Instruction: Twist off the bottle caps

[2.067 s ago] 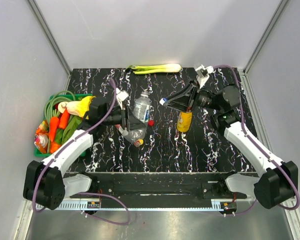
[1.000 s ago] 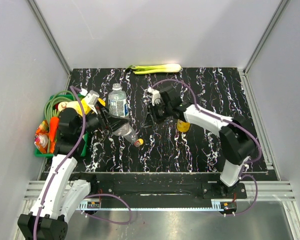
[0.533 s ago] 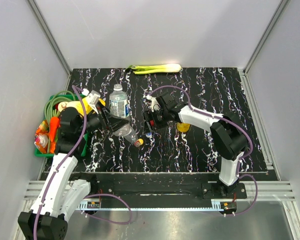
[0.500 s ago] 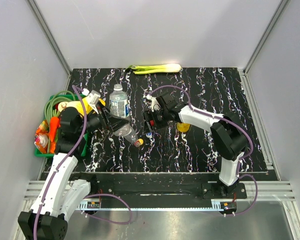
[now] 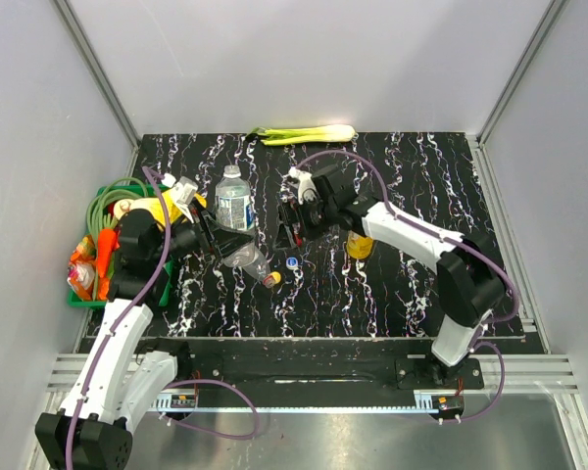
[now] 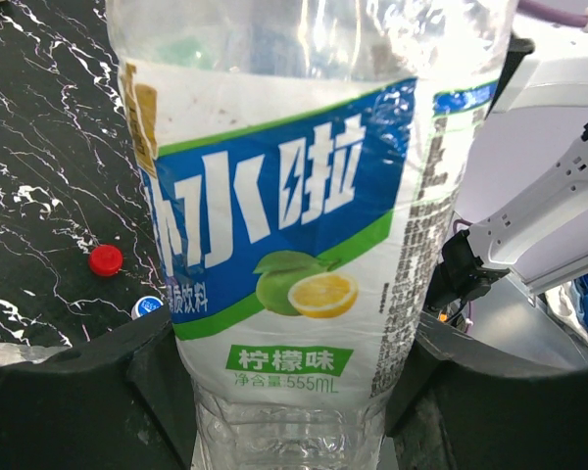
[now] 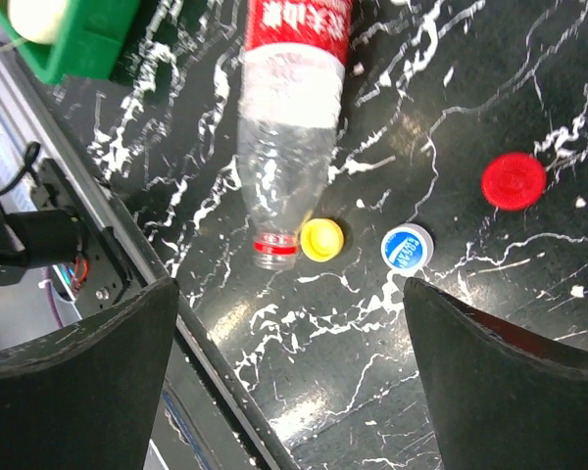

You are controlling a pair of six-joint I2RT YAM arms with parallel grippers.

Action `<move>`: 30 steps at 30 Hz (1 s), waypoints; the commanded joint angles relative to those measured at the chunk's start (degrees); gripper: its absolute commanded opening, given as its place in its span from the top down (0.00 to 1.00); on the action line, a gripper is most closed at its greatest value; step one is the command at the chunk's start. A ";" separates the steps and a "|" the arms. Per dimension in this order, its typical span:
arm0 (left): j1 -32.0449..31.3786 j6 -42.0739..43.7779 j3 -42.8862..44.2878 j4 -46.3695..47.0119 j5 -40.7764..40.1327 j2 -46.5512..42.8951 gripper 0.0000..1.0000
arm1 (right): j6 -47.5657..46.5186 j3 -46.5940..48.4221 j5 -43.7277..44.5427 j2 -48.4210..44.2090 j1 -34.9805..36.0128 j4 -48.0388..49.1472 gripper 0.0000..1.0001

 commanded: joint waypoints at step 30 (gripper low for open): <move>-12.79 9.86 6.88 -9.11 3.17 2.70 0.92 | 21.24 3.58 -23.16 -17.34 -0.64 32.33 0.00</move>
